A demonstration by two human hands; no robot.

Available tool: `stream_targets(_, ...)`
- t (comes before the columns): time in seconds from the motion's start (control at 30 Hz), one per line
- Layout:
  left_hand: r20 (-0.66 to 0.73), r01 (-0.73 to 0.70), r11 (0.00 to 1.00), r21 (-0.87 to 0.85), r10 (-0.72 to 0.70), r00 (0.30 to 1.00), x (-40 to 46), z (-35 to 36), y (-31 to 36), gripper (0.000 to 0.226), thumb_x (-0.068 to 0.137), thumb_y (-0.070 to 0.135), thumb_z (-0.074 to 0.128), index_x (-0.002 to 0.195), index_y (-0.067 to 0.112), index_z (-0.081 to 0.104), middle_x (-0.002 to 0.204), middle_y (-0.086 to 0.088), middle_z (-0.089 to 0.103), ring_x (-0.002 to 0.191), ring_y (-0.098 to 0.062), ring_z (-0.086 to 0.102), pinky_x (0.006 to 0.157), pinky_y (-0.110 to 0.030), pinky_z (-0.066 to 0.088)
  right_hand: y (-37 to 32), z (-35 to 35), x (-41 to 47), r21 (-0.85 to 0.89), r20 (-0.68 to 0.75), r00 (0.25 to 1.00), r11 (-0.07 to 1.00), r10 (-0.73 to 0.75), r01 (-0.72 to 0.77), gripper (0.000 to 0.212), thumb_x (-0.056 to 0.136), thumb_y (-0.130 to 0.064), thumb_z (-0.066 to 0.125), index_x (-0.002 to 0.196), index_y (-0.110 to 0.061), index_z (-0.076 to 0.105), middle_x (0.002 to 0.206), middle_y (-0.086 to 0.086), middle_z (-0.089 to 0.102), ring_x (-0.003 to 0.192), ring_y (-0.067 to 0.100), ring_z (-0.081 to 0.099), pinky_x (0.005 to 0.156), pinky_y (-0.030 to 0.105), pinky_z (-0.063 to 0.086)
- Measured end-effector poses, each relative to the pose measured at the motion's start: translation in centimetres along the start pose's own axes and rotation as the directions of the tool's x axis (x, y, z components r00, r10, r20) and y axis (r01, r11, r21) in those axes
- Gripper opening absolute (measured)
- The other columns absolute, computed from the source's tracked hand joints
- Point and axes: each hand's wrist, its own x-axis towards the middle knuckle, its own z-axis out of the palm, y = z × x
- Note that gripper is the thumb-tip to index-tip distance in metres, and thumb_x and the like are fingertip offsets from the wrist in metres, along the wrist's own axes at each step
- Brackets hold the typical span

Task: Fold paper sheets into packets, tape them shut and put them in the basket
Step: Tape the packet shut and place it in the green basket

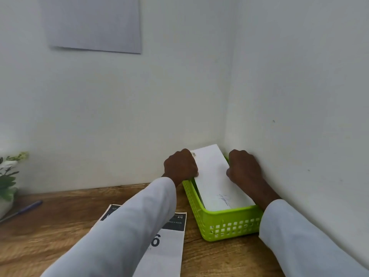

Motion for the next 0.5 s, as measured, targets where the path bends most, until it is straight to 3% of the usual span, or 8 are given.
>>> stream_targets(0.07, 0.010, -0.053, 0.992, 0.111, 0.052, 0.999, 0.3, 0.5, 0.2, 0.030, 0.065, 0.023, 0.074, 0.095, 0.021, 0.069, 0.094, 0.002, 0.069, 0.091, -0.022, 0.066, 0.072, -0.028, 0.047, 0.0, 0.1, 0.0, -0.043, 0.046, 0.999, 0.999, -0.006, 0.008, 0.006, 0.088, -0.004, 0.052, 0.085, -0.009, 0.052, 0.114, 0.013, 0.062, 0.106, 0.034, 0.062, 0.073, 0.032, 0.045)
stream_targets(0.13, 0.020, -0.108, 0.968, 0.226, 0.106, 0.994, 0.5, 0.7, 0.5, 0.031, 0.070, 0.022, 0.073, 0.100, 0.019, 0.066, 0.099, 0.000, 0.067, 0.093, -0.024, 0.065, 0.074, -0.029, 0.046, -0.1, 0.3, 0.0, -0.086, 0.084, 0.996, 0.996, -0.019, 0.026, 0.019, 0.090, -0.004, 0.050, 0.107, -0.006, 0.056, 0.118, 0.012, 0.061, 0.110, 0.032, 0.060, 0.080, 0.033, 0.048)
stream_targets(0.23, 0.045, -0.163, 0.933, 0.322, 0.157, 0.987, 0.6, 0.3, 1.0, 0.031, 0.076, 0.025, 0.071, 0.106, 0.019, 0.065, 0.104, -0.002, 0.066, 0.097, -0.027, 0.064, 0.076, -0.030, 0.045, -0.2, 0.0, -0.2, -0.134, 0.097, 0.994, 0.989, -0.048, 0.061, 0.023, 0.092, -0.006, 0.048, 0.113, -0.007, 0.056, 0.120, 0.011, 0.061, 0.112, 0.031, 0.060, 0.083, 0.033, 0.048)
stream_targets(0.4, -0.071, -0.197, 0.967, 0.159, 0.211, 0.975, -0.9, -1.8, 0.3, 0.024, 0.079, 0.040, 0.071, 0.096, 0.023, 0.070, 0.101, 0.000, 0.069, 0.094, -0.026, 0.064, 0.074, -0.029, 0.044, -0.3, -1.1, -1.2, -0.117, 0.043, 0.997, 0.991, -0.059, 0.063, 0.020, 0.090, -0.011, 0.055, 0.109, -0.007, 0.057, 0.119, 0.014, 0.061, 0.109, 0.035, 0.060, 0.081, 0.034, 0.047)
stream_targets(0.5, -0.123, -0.225, 0.973, 0.051, 0.230, 0.966, -3.6, -3.8, -1.5, 0.019, 0.080, 0.042, 0.070, 0.083, 0.024, 0.074, 0.087, 0.005, 0.073, 0.085, -0.021, 0.066, 0.072, -0.029, 0.049, -1.6, -2.6, -2.7, 0.027, -0.121, 0.988, 0.995, -0.096, 0.100, 0.020, 0.088, -0.025, 0.063, 0.104, -0.011, 0.063, 0.109, 0.015, 0.065, 0.102, 0.038, 0.062, 0.079, 0.035, 0.049)
